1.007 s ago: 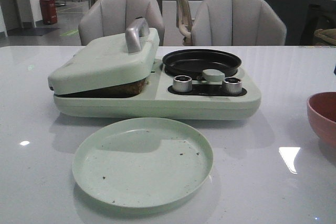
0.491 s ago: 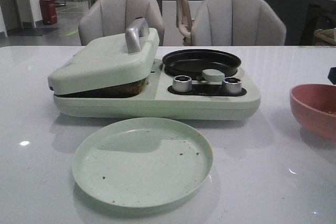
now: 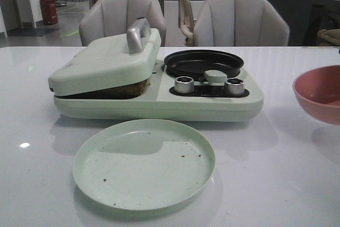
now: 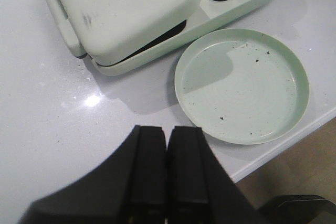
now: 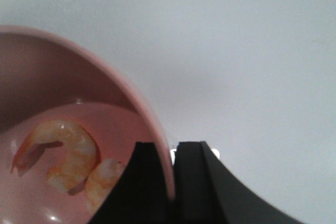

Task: Make breakfast with bread and shrimp
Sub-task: 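Lift the pink bowl with the right gripper over the black pan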

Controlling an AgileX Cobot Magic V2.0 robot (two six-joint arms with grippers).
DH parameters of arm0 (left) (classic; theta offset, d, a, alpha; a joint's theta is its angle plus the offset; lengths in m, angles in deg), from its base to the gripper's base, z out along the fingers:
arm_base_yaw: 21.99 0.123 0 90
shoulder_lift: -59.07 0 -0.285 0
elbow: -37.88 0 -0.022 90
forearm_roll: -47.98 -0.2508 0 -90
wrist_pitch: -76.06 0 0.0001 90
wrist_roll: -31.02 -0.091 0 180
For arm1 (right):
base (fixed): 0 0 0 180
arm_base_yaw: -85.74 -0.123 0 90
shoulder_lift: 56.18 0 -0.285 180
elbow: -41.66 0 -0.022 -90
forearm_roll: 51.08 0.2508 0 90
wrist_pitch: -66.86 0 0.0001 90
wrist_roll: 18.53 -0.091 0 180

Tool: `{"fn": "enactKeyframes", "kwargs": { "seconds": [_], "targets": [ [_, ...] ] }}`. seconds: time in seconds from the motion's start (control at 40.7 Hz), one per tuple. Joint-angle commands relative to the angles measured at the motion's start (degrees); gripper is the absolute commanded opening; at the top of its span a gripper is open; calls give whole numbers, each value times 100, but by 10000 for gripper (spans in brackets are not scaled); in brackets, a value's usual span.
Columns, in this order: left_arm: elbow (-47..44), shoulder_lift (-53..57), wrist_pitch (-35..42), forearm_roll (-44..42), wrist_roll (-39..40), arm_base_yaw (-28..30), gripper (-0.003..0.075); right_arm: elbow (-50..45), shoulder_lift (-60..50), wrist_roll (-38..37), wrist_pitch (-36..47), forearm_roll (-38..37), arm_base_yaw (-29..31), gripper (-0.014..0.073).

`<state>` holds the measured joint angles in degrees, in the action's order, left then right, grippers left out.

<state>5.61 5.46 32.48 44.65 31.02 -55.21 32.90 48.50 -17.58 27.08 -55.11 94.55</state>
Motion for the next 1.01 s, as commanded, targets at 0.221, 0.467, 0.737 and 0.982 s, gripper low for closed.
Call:
{"fn": "enactKeyframes", "kwargs": {
  "seconds": [0.221, 0.467, 0.737, 0.982],
  "targets": [
    [149, 7, 365, -52, 54, -41, 101, 1554, -863, 163, -405, -1046, -554, 35],
    [149, 7, 365, -170, 54, -41, 101, 2304, -696, 151, -538, -3331, -1998, 38],
    [149, 7, 365, -266, 54, -41, 101, 2823, -78, -935, -249, -5883, -3200, 44],
    [149, 7, 365, -298, 54, -41, 101, 3010, 759, -2188, -665, -8700, -3859, 44]
  ]
}}
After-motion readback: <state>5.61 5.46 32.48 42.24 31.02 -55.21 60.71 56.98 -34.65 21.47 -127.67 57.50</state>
